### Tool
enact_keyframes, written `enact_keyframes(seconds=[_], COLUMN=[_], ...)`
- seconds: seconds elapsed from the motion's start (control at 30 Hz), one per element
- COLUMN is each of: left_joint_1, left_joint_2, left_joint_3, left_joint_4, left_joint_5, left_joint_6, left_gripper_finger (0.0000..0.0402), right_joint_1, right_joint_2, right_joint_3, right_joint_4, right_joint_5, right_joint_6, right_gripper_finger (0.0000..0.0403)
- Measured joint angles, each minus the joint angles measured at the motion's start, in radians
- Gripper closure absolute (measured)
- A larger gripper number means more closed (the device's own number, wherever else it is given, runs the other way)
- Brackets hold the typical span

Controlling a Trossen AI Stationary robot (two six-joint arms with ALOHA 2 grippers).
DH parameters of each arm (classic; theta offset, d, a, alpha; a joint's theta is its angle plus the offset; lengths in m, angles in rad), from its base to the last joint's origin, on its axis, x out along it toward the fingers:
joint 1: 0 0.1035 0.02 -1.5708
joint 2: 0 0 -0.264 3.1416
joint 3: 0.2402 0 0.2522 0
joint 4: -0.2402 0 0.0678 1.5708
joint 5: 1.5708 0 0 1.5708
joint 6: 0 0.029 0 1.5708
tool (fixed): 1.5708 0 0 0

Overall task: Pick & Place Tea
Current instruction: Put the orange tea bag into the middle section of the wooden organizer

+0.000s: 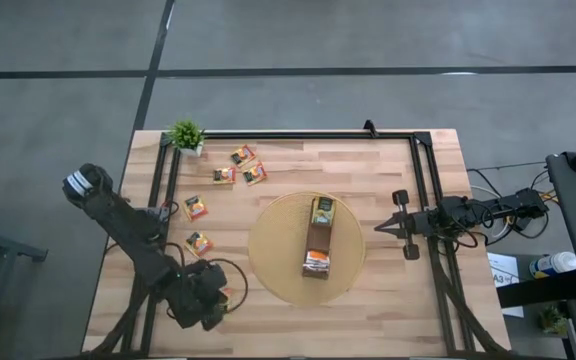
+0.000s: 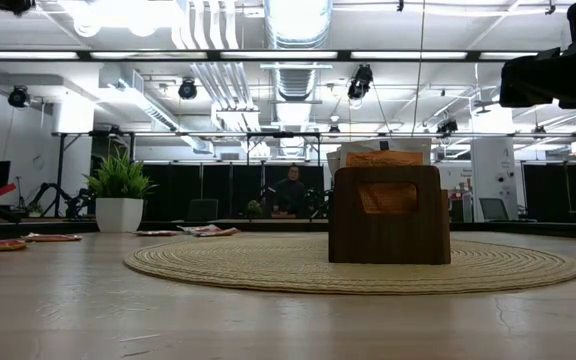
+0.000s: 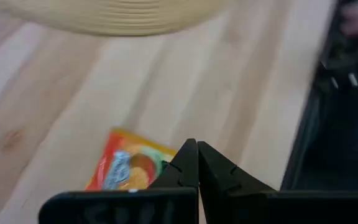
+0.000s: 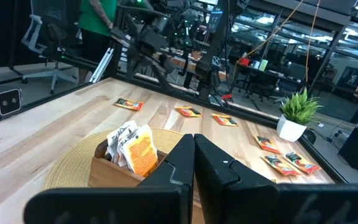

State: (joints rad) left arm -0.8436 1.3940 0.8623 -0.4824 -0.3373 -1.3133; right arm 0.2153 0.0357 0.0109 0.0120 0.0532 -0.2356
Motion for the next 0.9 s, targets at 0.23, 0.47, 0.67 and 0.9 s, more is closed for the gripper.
enact_keyframes(seconds=[0.23,0.47,0.67,0.9], left_joint_1=[0.010,0.032,0.035,0.037], left_joint_2=[0.078,0.156,0.194,0.200], left_joint_3=[0.000,0.025,0.052,0.070], left_joint_4=[0.239,0.260,0.206,0.121], left_joint_5=[0.026,0.041,0.041,0.041], left_joint_6=[0.313,0.381,0.406,0.424], left_gripper_finger=[0.0383,0.0299,0.0212,0.0124], right_joint_1=[0.000,0.000,0.000,0.000], right_joint_2=[0.000,0.000,0.000,0.000], right_joint_3=[0.000,0.000,0.000,0.000], right_joint_4=[0.000,0.000,0.000,0.000], right_joint_5=[0.000,0.000,0.000,0.000], right_joint_6=[0.000,0.000,0.000,0.000], right_gripper_finger=[0.0394,0.0394,0.0394,0.0394])
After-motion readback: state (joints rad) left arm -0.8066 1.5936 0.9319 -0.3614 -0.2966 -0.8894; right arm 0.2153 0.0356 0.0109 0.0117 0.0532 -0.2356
